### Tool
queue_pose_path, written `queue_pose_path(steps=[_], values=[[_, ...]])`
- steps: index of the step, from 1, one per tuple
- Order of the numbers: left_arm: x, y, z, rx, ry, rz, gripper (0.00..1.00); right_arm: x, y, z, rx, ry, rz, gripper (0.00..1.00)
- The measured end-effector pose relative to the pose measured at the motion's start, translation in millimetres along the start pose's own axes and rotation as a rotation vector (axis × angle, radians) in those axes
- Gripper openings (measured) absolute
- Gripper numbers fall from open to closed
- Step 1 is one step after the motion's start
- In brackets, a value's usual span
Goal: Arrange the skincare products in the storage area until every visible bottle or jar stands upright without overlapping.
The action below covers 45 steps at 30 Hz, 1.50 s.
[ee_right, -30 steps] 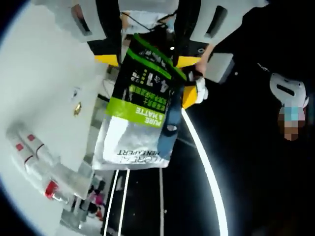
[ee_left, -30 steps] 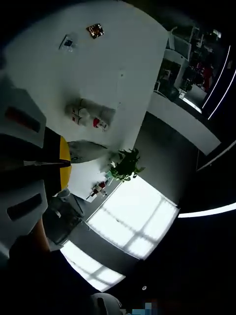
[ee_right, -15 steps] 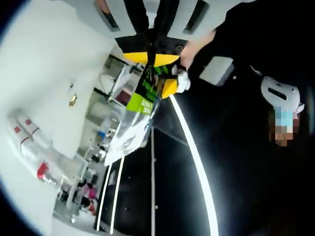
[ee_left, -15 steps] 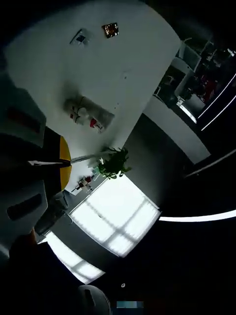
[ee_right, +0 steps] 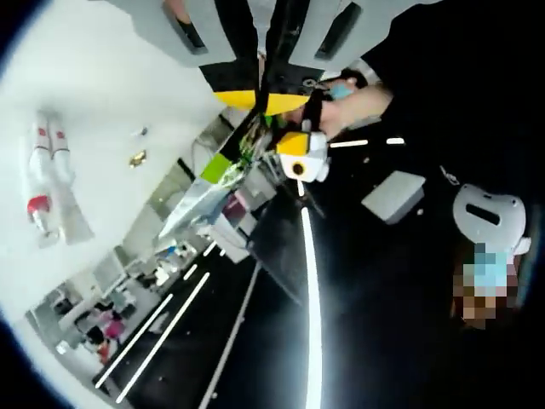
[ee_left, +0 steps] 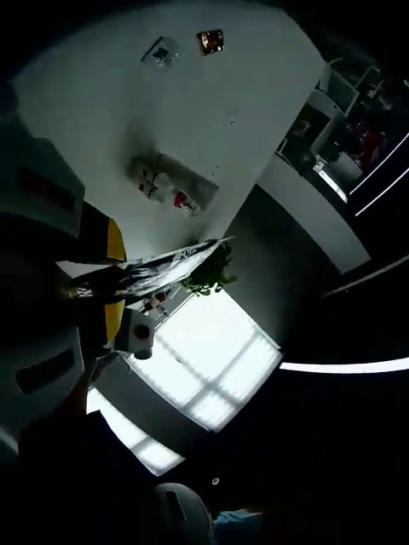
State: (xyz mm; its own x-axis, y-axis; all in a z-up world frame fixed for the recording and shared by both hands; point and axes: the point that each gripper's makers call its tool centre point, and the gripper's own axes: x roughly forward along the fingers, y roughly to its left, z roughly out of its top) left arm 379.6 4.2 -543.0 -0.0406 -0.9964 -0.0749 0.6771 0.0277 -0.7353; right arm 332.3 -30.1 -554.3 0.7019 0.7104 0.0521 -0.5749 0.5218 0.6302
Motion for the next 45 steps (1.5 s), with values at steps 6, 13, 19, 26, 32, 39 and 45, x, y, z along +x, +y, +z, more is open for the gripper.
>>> queue_pose_path(steps=[6, 13, 19, 26, 32, 39, 45], values=[[-4.7, 7.5, -7.6, -0.047, -0.017, -0.003, 0.14, 4.6, 3.4, -2.1, -0.025, 0.041, 0.019, 0.00], [-1.0, 9.9, -25.2, -0.141, -0.020, -0.038, 0.13, 12.5, 5.2, -1.1, -0.057, 0.093, 0.048, 0.00], [-2.5, 12.1, -21.4, -0.225, -0.089, -0.069, 0.11, 17.3, 5.0, 0.0, -0.070, 0.129, 0.068, 0.00], [-5.1, 21.4, -23.6, -0.236, -0.105, -0.038, 0.06, 20.7, -3.1, -9.6, -0.061, 0.184, 0.062, 0.00], [-5.8, 29.6, -26.5, -0.167, -0.099, 0.000, 0.00, 23.2, -13.1, -21.1, -0.100, 0.253, 0.018, 0.00], [-8.2, 28.9, -20.4, -0.118, -0.132, -0.015, 0.00, 24.1, -18.4, -20.8, -0.135, 0.256, -0.015, 0.00], [-5.2, 31.3, -15.3, -0.066, -0.125, -0.009, 0.00, 23.9, -34.5, -33.4, -0.161, 0.290, -0.086, 0.21]])
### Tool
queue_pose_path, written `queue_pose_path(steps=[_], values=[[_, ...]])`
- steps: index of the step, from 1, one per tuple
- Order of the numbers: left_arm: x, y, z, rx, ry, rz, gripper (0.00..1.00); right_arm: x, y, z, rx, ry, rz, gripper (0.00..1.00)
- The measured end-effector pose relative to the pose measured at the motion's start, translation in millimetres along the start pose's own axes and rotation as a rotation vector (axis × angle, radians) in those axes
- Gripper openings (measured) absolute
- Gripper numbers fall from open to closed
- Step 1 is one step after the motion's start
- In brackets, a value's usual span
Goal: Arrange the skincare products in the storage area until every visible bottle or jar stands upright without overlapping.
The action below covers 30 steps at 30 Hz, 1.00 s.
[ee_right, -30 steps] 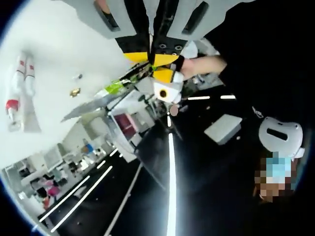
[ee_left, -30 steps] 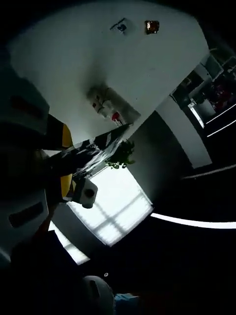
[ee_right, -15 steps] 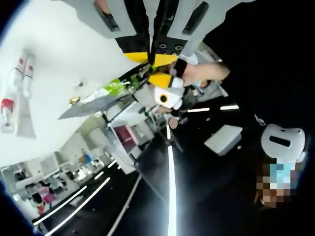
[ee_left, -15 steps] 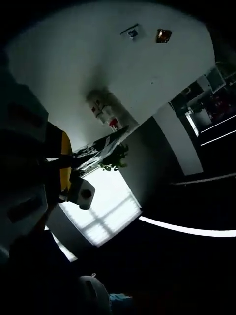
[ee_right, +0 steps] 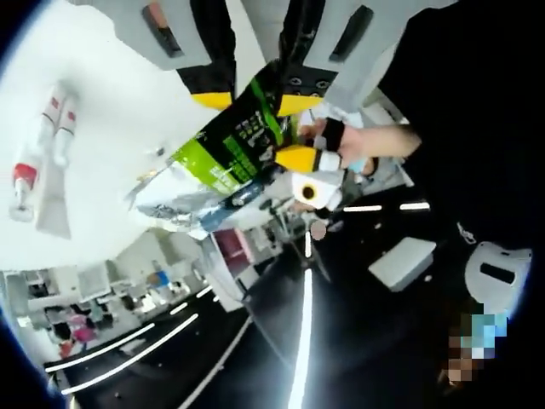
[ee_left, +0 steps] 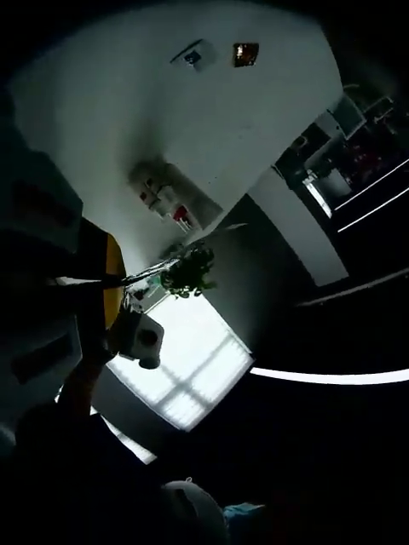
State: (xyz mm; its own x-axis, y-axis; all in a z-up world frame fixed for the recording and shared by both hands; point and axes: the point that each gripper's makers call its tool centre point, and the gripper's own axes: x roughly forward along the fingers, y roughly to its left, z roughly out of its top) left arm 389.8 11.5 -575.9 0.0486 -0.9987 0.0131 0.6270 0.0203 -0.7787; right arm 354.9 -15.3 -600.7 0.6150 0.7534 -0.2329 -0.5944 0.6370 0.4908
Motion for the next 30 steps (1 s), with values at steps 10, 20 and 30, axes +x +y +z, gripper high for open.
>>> queue_pose_path(steps=[10, 20, 30], values=[[5.2, 19.8, 6.6, -0.040, -0.020, 0.027, 0.00, 3.4, -17.6, -14.1, -0.011, 0.048, -0.067, 0.55], [16.3, 51.8, 7.8, -0.093, -0.033, 0.084, 0.00, -5.0, -31.9, -31.9, 0.010, 0.080, -0.133, 0.73], [42.3, 84.3, 14.9, -0.075, -0.011, 0.132, 0.00, -33.5, -47.8, -49.1, 0.057, 0.069, -0.230, 0.90]])
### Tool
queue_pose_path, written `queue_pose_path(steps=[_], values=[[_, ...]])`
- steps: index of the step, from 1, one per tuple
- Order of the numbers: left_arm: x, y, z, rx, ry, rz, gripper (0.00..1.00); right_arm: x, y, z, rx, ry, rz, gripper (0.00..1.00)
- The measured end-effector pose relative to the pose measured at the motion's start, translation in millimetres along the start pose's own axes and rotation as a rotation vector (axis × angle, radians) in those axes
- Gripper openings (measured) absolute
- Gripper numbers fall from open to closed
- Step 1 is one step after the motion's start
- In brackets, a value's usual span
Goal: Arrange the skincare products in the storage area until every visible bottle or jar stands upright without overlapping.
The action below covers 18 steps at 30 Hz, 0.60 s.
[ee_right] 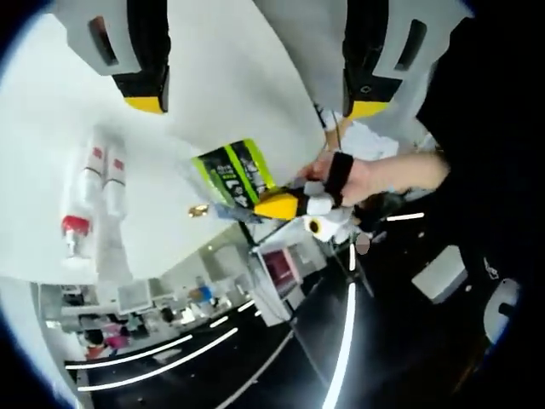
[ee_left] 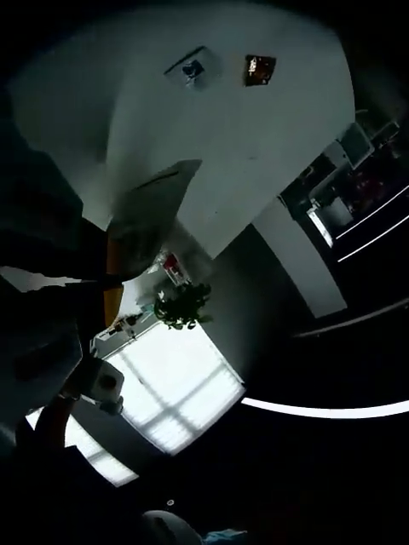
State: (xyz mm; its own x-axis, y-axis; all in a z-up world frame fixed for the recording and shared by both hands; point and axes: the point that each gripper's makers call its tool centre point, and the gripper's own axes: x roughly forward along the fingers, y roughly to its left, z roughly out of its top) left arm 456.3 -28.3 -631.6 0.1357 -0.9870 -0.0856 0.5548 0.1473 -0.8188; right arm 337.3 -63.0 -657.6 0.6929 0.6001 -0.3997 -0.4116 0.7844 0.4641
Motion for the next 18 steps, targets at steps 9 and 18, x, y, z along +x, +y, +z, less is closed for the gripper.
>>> queue_pose_path(steps=[9, 18], values=[[15.5, 20.6, 4.9, 0.005, 0.021, 0.029, 0.00, -7.1, -13.4, -4.3, 0.028, -0.004, -0.053, 0.99], [40.7, 45.4, 18.8, 0.024, 0.029, 0.053, 0.00, -15.2, -18.6, -12.3, 0.046, -0.005, -0.081, 0.99]])
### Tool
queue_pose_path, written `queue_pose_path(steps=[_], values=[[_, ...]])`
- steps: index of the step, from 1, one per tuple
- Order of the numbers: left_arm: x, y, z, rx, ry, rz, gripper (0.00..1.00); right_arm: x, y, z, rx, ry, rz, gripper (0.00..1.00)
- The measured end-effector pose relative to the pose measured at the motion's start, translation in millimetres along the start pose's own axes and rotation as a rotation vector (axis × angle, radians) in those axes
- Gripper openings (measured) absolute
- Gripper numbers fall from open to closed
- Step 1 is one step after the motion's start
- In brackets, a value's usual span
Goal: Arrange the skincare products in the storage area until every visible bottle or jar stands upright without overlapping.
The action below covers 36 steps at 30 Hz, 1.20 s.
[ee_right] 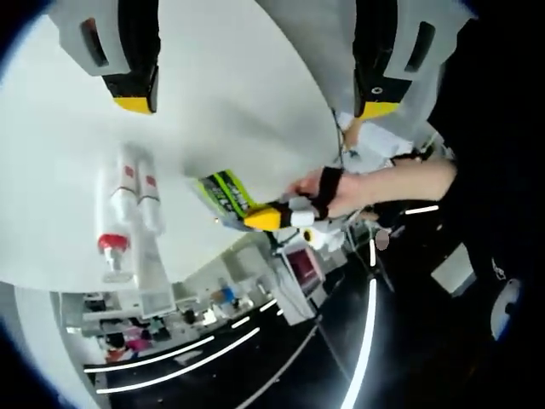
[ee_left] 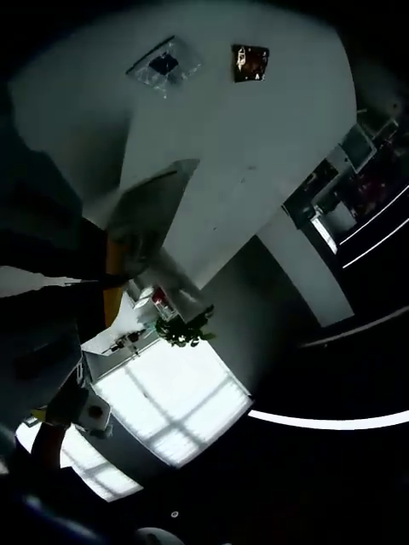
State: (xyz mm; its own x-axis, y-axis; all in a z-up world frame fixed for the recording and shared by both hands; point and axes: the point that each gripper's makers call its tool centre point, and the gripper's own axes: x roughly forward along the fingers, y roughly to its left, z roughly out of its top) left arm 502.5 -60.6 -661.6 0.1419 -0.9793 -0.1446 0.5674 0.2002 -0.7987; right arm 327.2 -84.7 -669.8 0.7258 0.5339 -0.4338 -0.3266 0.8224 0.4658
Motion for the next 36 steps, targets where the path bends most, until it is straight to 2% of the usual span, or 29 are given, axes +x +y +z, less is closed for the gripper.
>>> queue_pose_path(steps=[6, 12, 16, 20, 28, 36], values=[[18.3, 9.6, 1.7, 0.003, 0.012, 0.002, 0.00, -5.7, -3.9, -5.1, 0.019, -0.002, -0.020, 0.99], [26.9, 24.7, -13.5, -0.002, 0.064, 0.039, 0.00, -10.9, -7.8, -6.5, 0.034, -0.011, -0.036, 0.99], [29.6, 39.9, -26.1, -0.024, 0.104, 0.092, 0.00, -15.1, -11.9, -8.7, 0.039, -0.017, -0.052, 0.99], [28.5, 59.1, -35.8, -0.055, 0.128, 0.172, 0.00, -17.9, -14.4, -12.1, 0.049, -0.017, -0.068, 0.99], [24.5, 85.2, -43.9, -0.133, 0.105, 0.320, 0.00, -20.2, -16.7, -17.0, 0.061, -0.012, -0.078, 0.99], [23.5, 95.1, -55.3, -0.177, 0.105, 0.386, 0.00, -21.0, -17.4, -13.9, 0.064, -0.028, -0.082, 0.99]])
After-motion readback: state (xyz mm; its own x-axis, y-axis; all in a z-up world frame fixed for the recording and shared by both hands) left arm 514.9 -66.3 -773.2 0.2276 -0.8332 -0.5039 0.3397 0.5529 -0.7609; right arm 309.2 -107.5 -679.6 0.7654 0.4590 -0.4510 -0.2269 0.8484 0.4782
